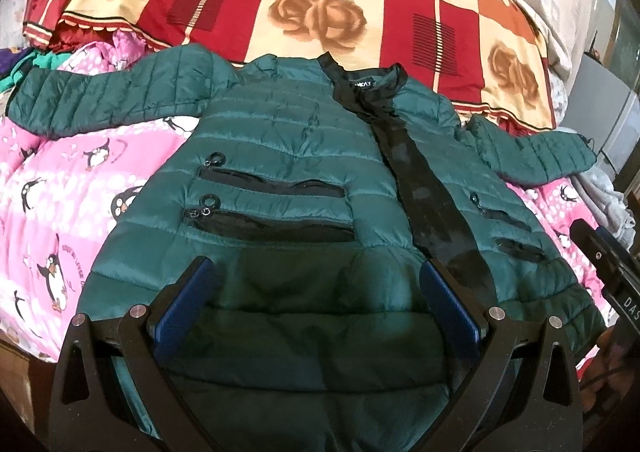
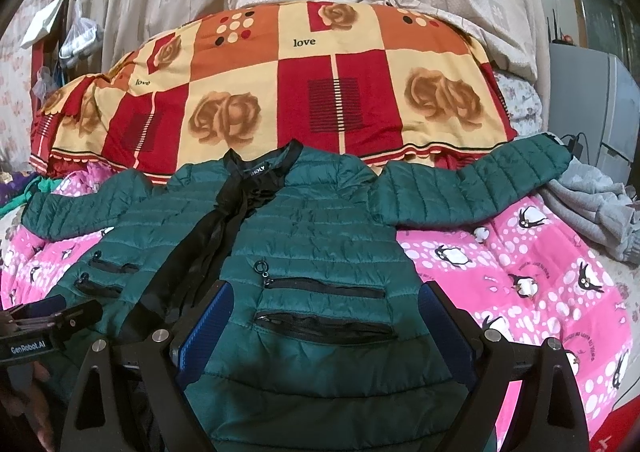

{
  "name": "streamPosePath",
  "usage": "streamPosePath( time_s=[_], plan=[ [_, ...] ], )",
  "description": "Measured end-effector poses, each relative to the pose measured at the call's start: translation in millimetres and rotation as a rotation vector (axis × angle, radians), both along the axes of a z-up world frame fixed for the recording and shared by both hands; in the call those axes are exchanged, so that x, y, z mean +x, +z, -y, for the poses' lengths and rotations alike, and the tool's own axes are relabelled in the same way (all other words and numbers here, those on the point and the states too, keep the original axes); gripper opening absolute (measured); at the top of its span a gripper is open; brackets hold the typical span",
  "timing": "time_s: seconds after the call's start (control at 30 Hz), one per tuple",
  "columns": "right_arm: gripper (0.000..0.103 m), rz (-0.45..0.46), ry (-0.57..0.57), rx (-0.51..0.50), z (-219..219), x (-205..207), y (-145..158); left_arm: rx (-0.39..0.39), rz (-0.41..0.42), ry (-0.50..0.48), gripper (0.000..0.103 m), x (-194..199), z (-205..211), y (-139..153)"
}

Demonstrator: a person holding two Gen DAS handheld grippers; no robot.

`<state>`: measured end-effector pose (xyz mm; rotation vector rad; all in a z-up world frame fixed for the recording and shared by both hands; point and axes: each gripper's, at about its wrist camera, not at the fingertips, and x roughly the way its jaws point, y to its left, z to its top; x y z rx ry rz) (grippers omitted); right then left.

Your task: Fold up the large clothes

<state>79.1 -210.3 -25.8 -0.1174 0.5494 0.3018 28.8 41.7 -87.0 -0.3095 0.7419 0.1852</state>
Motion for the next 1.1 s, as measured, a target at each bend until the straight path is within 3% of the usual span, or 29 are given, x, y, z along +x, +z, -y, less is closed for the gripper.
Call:
streamPosePath(
  time_s=[1.1],
  plan=[
    [0.092,-0.032,-0.004,-0.042,-7,4,-4,-0.044,0.014,-0.001,0.103,0,-10,2]
  ],
)
